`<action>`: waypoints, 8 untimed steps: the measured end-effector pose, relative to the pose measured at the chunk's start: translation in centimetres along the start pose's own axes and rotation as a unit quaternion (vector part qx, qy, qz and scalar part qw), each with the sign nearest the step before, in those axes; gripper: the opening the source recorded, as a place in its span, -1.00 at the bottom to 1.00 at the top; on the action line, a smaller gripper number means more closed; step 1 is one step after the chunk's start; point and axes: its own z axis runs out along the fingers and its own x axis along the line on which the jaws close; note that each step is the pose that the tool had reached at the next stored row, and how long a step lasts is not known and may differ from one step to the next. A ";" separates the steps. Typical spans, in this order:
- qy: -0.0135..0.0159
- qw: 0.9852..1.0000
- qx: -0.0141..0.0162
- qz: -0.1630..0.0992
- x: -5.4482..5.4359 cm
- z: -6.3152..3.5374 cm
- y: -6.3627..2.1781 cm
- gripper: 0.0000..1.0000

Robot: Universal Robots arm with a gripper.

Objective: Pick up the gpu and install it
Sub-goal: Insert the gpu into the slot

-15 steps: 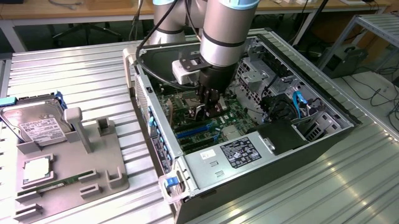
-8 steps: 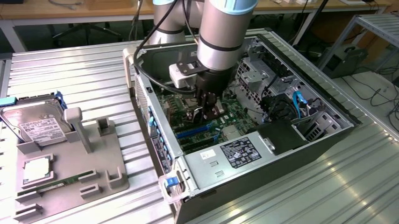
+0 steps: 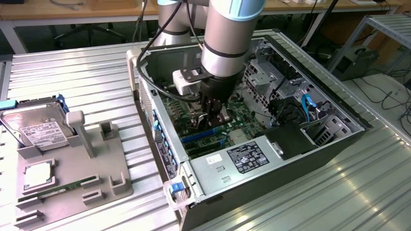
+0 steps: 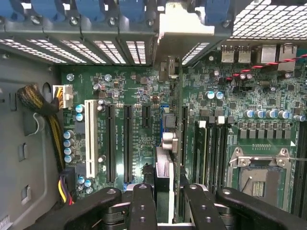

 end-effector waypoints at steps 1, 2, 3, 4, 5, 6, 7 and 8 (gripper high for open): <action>0.000 1.000 0.000 0.000 0.0 0.07 0.06 -0.44; 0.000 1.000 0.000 0.000 0.0 0.16 0.13 -0.44; 0.000 1.000 0.000 0.000 0.0 0.24 0.21 -0.44; 0.000 1.000 0.000 0.000 0.0 0.29 0.27 -0.44; 0.000 1.000 0.000 0.000 0.0 0.34 0.31 -0.44; 0.000 1.000 0.000 0.000 0.0 0.40 0.35 -0.44; 0.000 1.000 0.000 0.000 0.0 0.46 0.37 -0.44; 0.000 1.000 0.000 0.000 0.0 0.54 0.38 -0.44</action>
